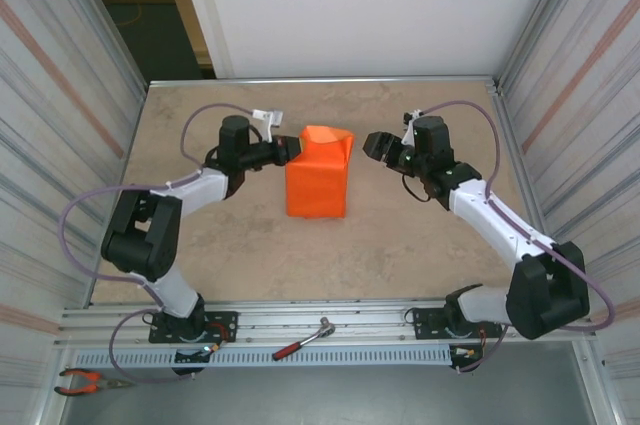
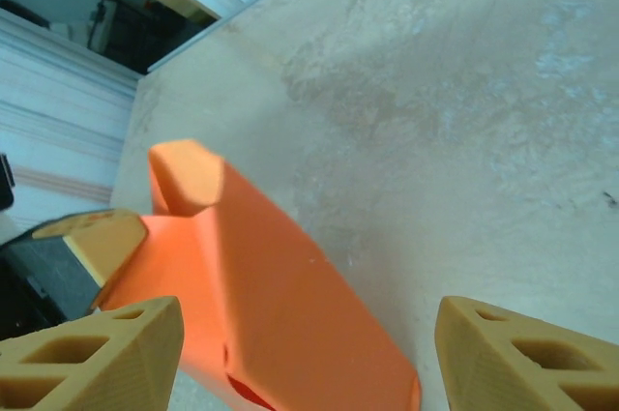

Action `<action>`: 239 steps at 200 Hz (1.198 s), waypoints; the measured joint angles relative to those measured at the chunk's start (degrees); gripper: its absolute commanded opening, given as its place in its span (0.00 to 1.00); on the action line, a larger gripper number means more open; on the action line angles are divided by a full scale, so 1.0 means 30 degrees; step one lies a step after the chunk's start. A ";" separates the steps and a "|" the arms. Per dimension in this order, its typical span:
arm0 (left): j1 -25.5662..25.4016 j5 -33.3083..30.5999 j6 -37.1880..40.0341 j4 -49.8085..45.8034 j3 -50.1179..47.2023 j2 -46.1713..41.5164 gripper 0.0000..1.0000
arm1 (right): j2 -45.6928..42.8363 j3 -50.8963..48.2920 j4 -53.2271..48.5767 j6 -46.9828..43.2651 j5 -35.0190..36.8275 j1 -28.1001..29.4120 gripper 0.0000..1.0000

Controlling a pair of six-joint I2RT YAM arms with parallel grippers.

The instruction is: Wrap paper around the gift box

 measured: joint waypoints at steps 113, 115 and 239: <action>-0.2339 -0.2244 0.2871 0.0729 -0.4226 -0.5391 0.21 | -0.0401 0.0437 -0.2200 -0.0444 0.3337 0.5217 0.79; -0.2346 -0.2251 0.2878 0.0721 -0.4240 -0.5391 0.21 | -0.0364 0.0437 -0.2200 -0.0437 0.3439 0.5333 0.79; -0.1537 -0.4823 0.2208 -0.0583 -0.4517 -0.8677 0.77 | -0.2069 0.0437 -0.1829 -0.0510 0.6513 0.7067 0.89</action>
